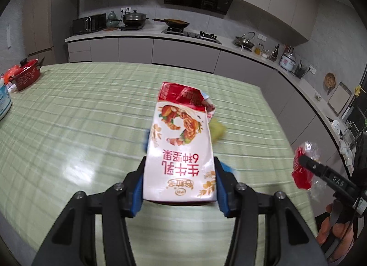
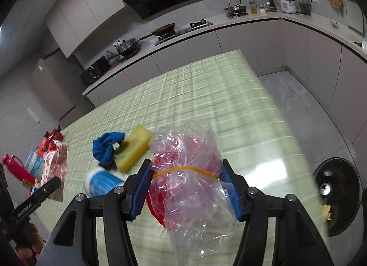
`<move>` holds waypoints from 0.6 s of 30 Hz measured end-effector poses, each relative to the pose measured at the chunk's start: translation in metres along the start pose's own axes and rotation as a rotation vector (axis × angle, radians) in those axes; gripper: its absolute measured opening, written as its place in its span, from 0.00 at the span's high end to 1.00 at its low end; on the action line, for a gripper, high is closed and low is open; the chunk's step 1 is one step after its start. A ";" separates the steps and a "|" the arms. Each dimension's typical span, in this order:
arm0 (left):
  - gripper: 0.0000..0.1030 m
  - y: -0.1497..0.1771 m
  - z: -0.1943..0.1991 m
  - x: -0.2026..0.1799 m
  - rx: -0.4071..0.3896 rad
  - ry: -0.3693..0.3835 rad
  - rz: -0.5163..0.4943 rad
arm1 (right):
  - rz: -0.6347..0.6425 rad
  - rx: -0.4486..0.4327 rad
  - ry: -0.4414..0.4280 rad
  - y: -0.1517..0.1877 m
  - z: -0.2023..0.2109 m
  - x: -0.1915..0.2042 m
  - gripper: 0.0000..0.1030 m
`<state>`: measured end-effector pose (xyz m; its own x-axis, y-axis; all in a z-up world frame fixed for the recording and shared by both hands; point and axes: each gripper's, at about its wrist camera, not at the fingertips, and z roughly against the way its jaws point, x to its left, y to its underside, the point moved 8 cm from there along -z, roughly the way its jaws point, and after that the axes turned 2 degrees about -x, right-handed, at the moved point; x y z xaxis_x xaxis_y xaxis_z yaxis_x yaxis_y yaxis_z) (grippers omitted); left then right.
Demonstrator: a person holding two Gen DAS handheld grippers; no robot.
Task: Collect trash
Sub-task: 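Carry the milk carton and clear bag to the black bucket and release both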
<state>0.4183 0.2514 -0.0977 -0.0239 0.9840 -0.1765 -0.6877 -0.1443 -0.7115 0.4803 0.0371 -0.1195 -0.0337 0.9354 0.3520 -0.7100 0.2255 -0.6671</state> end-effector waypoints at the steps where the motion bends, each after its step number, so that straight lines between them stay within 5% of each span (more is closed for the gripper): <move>1: 0.49 0.005 0.003 -0.015 -0.002 0.010 0.007 | 0.002 0.001 -0.004 0.001 0.009 -0.012 0.41; 9: 0.49 0.032 0.004 -0.119 0.034 0.138 -0.037 | -0.019 -0.026 0.046 0.004 0.087 -0.109 0.41; 18: 0.49 0.064 -0.019 -0.223 0.121 0.331 -0.194 | -0.154 -0.072 0.213 0.023 0.141 -0.194 0.41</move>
<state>0.3935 0.0207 -0.1161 0.3367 0.9020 -0.2703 -0.7371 0.0739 -0.6717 0.3715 -0.1777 -0.1100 0.2250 0.9231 0.3118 -0.6429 0.3811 -0.6644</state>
